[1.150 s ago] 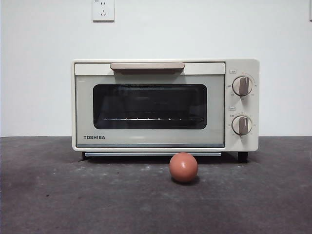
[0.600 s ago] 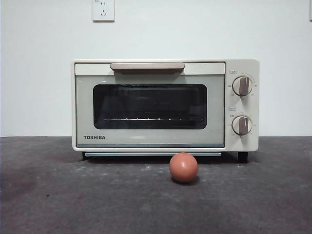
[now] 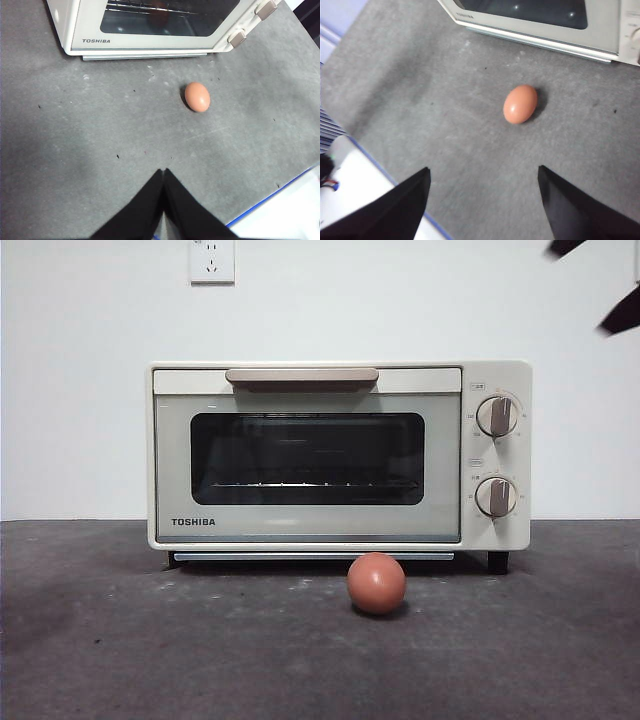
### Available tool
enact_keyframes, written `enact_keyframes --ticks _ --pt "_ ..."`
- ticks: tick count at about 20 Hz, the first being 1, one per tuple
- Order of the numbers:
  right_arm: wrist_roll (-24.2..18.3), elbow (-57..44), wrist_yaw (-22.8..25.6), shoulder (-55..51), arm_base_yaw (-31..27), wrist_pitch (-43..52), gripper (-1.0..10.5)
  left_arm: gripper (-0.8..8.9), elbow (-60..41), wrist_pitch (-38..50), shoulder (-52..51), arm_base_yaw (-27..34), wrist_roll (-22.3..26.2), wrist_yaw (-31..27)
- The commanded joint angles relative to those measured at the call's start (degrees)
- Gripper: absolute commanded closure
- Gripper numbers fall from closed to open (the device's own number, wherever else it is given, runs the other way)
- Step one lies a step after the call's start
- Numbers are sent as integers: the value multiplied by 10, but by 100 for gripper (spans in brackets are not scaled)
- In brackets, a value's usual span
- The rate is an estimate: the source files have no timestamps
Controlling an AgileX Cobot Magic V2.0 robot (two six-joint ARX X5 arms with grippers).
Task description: Eggoven
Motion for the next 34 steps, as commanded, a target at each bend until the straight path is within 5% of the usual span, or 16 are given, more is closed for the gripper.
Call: enact_keyframes --ticks 1,6,11,29,34 --pt "54 9 61 52 51 41 602 806 13 11 2 -1 9 5" --pt "131 9 177 179 149 142 603 806 13 18 2 -1 8 5" --pt "177 10 221 298 191 236 603 806 13 17 2 -1 8 5" --pt "193 64 258 499 198 295 604 806 13 18 4 -14 9 5" --pt "191 64 270 499 202 291 717 806 13 19 4 -14 9 5"
